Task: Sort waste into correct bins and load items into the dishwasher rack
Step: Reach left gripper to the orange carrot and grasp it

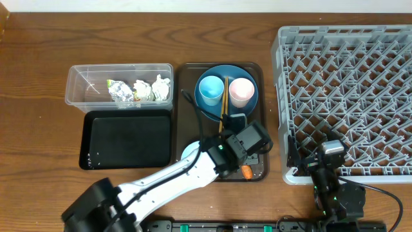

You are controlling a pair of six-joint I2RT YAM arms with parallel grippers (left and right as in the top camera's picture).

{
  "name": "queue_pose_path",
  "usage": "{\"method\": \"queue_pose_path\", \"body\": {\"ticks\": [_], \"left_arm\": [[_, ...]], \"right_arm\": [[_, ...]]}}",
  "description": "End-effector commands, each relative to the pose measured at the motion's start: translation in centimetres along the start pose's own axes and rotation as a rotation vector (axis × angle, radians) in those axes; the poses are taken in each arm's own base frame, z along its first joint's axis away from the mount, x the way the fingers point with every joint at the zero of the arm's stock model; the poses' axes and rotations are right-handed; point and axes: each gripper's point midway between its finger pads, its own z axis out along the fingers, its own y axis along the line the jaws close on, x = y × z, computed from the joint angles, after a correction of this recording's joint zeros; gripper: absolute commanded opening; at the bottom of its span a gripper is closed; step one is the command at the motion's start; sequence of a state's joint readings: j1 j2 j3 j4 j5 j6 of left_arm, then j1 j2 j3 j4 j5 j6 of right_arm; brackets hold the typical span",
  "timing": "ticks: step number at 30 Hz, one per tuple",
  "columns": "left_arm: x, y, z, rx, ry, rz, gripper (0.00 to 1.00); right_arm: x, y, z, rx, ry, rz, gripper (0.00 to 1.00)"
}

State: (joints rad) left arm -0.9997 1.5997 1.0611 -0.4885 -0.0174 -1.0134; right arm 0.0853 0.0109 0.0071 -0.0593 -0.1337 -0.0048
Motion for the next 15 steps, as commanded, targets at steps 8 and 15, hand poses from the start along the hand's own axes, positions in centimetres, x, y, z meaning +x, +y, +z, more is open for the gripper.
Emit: {"method": "queue_pose_path", "body": {"ticks": [8, 15], "left_arm": [[1.1, 1.7, 3.2, -0.102, 0.024, -0.044, 0.51], [2.8, 1.9, 4.8, -0.137, 0.053, -0.037, 0.51]], "right_arm": [[0.1, -0.1, 0.0, 0.004, 0.0, -0.003, 0.99], [0.1, -0.1, 0.0, 0.004, 0.0, -0.003, 0.99]]}}
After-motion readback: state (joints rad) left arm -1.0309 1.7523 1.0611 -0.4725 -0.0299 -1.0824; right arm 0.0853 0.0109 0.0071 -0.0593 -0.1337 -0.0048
